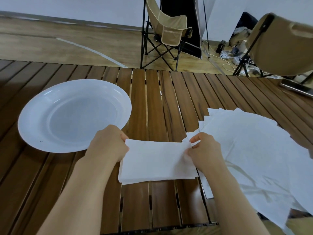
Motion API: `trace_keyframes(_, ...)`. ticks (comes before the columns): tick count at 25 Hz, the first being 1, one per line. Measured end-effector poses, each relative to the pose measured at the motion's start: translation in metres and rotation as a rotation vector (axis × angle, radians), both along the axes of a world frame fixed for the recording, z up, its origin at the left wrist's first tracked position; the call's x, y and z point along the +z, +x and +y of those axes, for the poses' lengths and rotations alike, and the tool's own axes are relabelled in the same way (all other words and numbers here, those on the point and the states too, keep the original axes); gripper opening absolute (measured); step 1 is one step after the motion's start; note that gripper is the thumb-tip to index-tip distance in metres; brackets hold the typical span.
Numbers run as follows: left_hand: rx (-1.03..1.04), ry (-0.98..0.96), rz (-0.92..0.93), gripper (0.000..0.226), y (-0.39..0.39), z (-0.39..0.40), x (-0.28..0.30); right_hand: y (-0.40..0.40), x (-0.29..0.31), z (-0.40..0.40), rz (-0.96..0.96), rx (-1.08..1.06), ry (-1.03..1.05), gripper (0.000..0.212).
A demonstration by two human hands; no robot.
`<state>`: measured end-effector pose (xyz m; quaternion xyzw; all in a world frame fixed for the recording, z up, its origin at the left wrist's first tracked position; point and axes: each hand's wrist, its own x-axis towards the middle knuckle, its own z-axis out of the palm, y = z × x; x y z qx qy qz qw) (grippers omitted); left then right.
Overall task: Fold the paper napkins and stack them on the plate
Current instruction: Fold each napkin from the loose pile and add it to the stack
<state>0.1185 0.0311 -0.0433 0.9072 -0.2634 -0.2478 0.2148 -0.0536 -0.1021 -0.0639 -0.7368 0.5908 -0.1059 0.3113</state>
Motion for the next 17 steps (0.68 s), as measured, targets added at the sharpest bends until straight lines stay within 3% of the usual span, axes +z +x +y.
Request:
trace_keyframes(4, 0.056, 0.030, 0.019, 0.008, 0.000, 0.002, 0.004, 0.001, 0.004, 0.003, 0.020, 0.012, -0.025, 0.019)
trace_keyframes(9, -0.008, 0.066, -0.111, 0.022, -0.008, 0.007, 0.020, -0.006, 0.020, 0.004, 0.339, -0.022, -0.402, 0.027)
trace_keyframes(13, -0.030, 0.007, -0.081, 0.027, -0.013, 0.005, 0.028, -0.010, 0.015, 0.000, 0.400, -0.095, -0.279, 0.039)
trace_keyframes(17, -0.053, -0.034, -0.077, 0.025, -0.012, 0.005, 0.027, -0.019, 0.010, -0.011, 0.370, -0.133, -0.276, 0.034)
